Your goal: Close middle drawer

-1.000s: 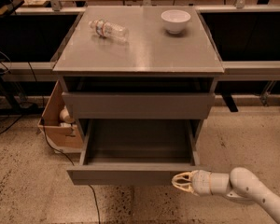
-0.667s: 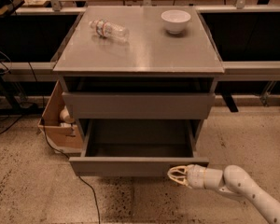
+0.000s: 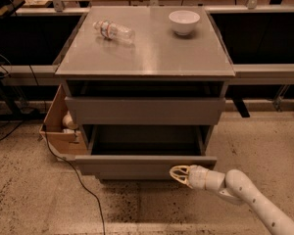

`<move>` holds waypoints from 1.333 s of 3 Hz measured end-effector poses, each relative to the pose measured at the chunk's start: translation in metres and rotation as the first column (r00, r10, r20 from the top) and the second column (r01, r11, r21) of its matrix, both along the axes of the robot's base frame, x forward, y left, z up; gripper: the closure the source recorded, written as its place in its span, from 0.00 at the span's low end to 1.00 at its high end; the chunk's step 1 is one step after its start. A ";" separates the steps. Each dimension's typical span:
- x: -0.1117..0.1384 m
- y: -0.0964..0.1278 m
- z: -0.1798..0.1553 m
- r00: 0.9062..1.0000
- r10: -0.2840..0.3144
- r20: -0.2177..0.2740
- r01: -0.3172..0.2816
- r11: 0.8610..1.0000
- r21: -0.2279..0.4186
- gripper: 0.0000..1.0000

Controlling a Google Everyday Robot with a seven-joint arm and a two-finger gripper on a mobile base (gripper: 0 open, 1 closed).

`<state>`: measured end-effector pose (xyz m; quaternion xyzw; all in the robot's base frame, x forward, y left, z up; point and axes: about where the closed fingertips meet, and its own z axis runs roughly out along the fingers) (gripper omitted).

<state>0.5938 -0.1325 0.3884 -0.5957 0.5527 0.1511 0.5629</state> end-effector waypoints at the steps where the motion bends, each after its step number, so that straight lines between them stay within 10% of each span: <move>1: 0.028 0.011 0.007 0.994 -0.103 0.037 0.101 0.994 0.043 1.00; 4: 0.051 0.051 -0.006 0.990 -0.140 0.026 0.136 0.984 0.118 1.00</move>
Offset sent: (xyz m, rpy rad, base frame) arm 0.0610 0.0233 0.0150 0.0903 -0.0825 -0.2229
